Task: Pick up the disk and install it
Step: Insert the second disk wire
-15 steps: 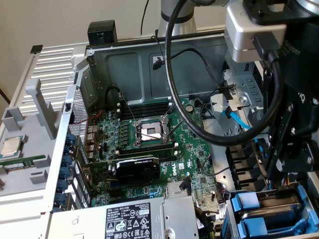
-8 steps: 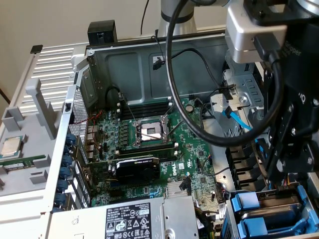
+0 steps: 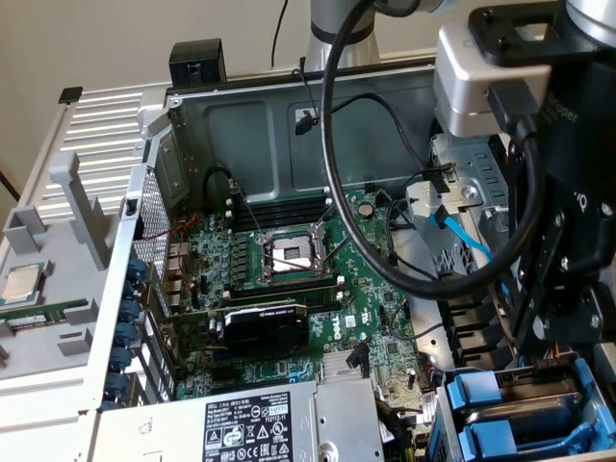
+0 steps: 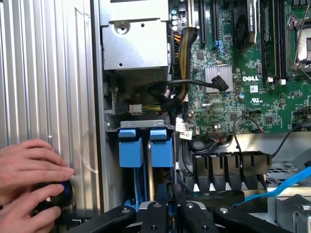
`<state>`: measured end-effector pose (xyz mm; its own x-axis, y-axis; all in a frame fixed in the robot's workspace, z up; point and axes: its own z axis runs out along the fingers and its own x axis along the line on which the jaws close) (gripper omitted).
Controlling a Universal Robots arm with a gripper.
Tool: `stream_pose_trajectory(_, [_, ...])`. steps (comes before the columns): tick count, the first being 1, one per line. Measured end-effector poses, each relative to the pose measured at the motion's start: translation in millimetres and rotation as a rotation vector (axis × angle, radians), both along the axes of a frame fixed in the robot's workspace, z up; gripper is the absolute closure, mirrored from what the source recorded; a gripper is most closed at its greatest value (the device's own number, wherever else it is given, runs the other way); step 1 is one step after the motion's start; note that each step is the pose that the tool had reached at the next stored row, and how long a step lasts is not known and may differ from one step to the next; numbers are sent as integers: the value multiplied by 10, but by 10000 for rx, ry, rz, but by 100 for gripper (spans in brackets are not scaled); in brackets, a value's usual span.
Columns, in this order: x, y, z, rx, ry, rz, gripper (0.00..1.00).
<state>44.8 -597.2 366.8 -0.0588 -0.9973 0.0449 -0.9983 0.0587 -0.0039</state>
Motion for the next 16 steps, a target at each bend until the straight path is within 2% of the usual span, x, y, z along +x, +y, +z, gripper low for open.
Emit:
stream_pose_trajectory(12, [-6, -3, -81, 0, -2, 0, 84])
stream_pose_trajectory(16, [-6, -29, -90, 8, -2, 5, 84])
